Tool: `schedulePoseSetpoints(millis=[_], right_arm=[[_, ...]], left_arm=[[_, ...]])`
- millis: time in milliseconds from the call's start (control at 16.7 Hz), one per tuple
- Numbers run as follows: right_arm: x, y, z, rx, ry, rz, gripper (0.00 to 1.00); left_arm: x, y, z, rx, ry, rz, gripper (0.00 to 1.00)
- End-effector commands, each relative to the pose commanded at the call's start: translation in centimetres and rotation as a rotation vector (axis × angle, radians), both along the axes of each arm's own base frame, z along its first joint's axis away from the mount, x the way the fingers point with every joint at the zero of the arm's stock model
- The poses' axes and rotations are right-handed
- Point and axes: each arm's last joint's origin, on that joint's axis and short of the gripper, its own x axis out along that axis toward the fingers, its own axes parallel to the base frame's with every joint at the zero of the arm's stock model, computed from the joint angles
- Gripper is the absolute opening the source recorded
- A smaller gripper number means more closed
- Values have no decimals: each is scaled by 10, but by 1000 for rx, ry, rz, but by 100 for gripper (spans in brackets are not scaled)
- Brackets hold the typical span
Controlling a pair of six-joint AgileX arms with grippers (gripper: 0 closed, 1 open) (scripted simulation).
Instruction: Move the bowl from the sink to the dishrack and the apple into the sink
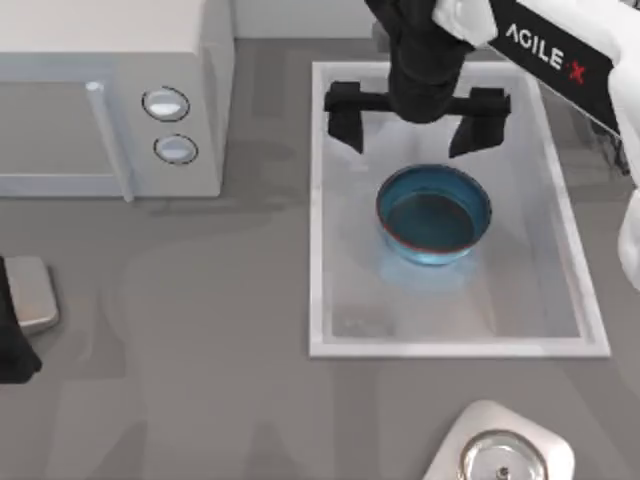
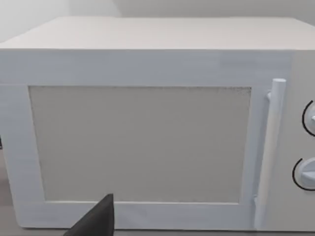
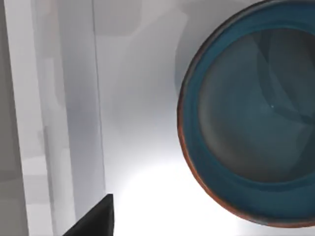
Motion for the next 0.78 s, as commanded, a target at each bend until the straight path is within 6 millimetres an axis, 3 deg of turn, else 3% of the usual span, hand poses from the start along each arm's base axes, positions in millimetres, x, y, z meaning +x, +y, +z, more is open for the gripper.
schedulePoseSetpoints(millis=[240, 660, 780], right_arm=[[4, 22, -32, -26, 36, 35, 100], [5, 22, -37, -28, 40, 33, 100], [9, 24, -51, -28, 38, 37, 100]], left_arm=[[0, 0, 0, 0, 0, 0, 100], [0, 0, 0, 0, 0, 0, 100], [0, 0, 0, 0, 0, 0, 100]])
